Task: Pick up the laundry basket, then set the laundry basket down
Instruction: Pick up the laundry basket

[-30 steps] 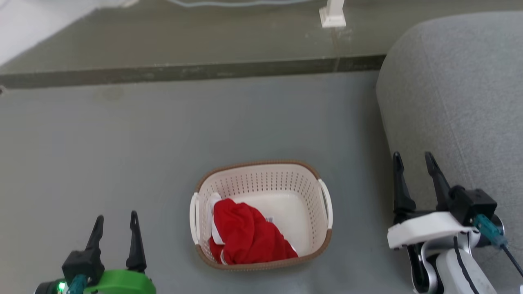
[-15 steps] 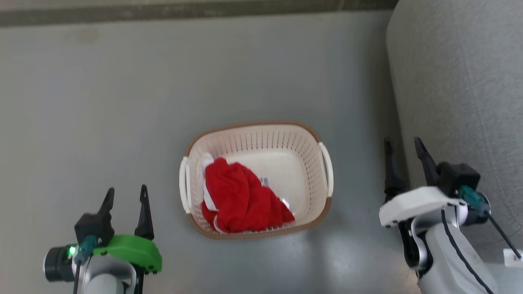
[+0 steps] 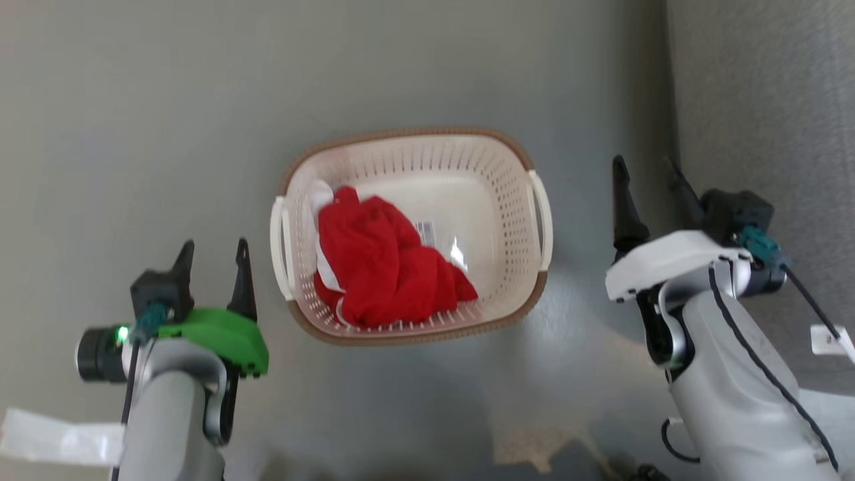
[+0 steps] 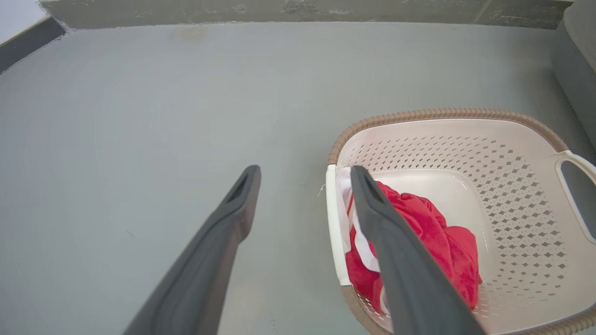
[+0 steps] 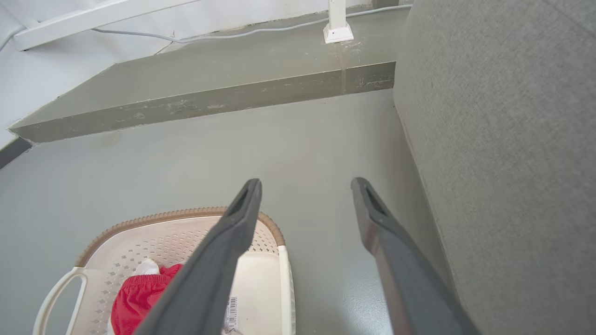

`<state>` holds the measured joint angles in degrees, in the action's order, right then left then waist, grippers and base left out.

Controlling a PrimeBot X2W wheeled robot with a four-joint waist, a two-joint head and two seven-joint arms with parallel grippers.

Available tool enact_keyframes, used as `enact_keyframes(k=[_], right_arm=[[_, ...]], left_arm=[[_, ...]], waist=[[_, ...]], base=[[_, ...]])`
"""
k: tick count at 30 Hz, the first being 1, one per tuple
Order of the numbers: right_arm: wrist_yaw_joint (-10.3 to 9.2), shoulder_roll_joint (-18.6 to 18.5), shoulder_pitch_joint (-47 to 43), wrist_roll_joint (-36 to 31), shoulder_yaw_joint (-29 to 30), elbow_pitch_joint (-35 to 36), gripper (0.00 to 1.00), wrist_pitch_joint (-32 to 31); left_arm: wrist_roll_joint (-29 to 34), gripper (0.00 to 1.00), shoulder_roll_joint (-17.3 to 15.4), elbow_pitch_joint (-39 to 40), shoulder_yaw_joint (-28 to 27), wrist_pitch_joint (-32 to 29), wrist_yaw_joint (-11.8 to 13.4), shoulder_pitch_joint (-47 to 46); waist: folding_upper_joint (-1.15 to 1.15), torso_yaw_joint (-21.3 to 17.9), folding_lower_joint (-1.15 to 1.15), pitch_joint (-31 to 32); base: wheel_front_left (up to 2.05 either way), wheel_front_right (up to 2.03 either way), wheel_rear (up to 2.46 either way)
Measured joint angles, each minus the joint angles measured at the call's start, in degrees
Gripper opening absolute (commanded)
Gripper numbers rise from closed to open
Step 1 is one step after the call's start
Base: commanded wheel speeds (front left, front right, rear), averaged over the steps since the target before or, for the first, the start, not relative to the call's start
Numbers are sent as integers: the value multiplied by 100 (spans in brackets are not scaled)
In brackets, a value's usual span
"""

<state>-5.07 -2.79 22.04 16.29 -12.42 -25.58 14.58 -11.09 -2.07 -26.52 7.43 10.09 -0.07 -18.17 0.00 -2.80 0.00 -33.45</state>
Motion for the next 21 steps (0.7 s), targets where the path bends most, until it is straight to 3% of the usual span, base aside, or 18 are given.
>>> enact_keyframes(k=[21], right_arm=[[2, -65, 1512, 458, -622, -1191, 100, 0]], left_arm=[[135, 100, 48, -821, 272, -37, -102, -1570]], waist=[[0, 53, 1, -1636]], base=[[0, 0, 0]])
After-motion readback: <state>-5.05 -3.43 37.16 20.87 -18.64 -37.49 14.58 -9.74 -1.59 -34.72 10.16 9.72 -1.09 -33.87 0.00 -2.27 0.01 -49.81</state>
